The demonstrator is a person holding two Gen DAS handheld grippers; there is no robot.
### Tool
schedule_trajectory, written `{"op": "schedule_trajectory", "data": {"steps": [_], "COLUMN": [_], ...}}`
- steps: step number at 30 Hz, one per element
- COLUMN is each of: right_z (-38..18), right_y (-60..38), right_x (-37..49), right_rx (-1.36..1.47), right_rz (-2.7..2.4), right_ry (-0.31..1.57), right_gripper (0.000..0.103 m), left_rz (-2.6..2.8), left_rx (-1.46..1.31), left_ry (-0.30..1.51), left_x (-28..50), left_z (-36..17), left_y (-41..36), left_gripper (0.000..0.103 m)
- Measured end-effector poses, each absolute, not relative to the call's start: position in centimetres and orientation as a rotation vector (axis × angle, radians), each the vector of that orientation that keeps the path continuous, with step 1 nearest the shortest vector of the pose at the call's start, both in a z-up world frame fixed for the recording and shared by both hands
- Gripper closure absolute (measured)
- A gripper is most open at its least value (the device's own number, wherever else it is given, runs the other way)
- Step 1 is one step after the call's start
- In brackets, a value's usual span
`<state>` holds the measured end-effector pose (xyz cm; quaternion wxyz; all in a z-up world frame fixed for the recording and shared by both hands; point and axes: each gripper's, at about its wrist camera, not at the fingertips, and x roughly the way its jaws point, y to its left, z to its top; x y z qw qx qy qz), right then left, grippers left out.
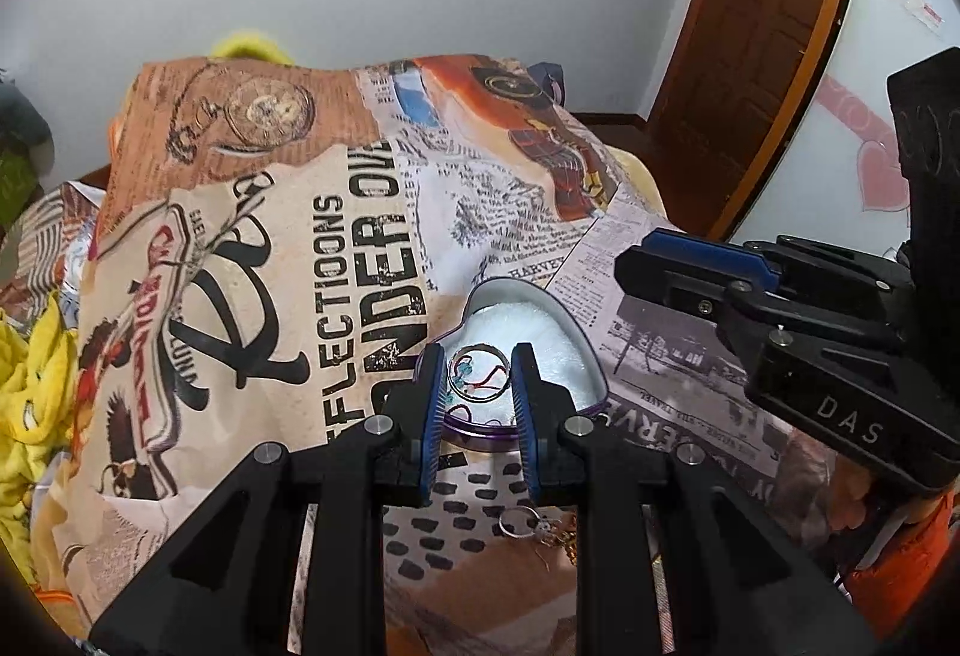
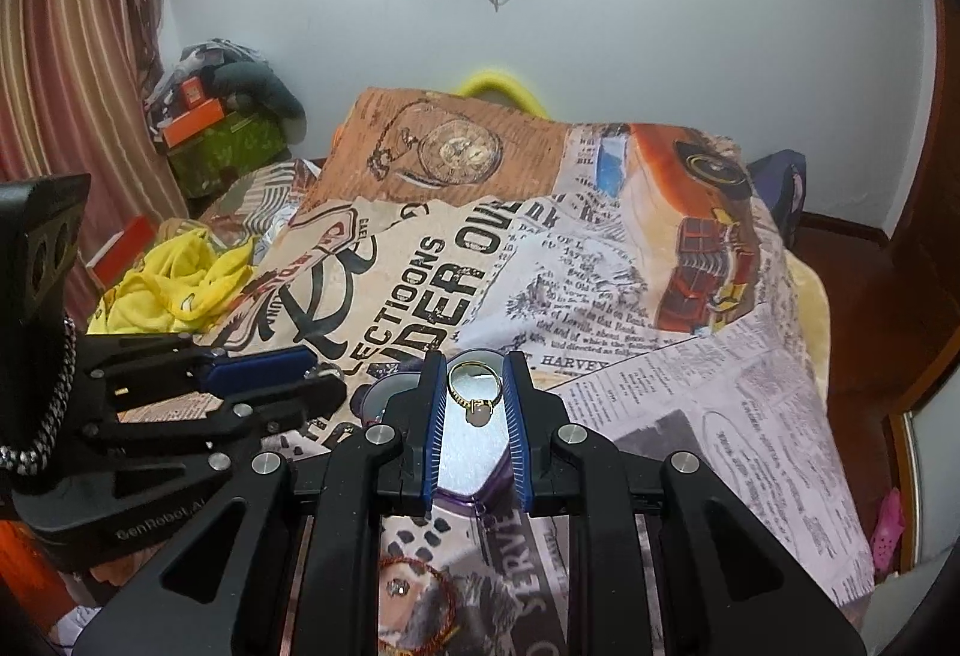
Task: Organize jewelry
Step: 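Open the left tool into the tin while the right tool drops the ring inside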
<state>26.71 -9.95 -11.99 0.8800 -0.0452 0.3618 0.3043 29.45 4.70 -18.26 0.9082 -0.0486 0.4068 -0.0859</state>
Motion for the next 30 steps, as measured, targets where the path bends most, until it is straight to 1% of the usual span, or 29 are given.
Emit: {"op": "schedule_trajectory", "data": {"steps": [13, 30], "right_z": [-15.6, -16.1], "right_y": [-8.9, -8.8], "right_x": [28.7, 29.0], "right_rx": [-0.061, -0.074], "right_rz": [0.666, 0.650], "right_ry": [0.872, 0.900], "right_gripper": [0.086, 0.086], "left_rz": [-0.227, -0.224], "left_rx": [-0.161, -0.144], "left_ry": [0.904, 0.922], "left_x": [31.7, 31.8], "left_z": [-20.5, -20.8], "left_y": [5.4, 5.3], "left_gripper": [0.083, 0.083]}}
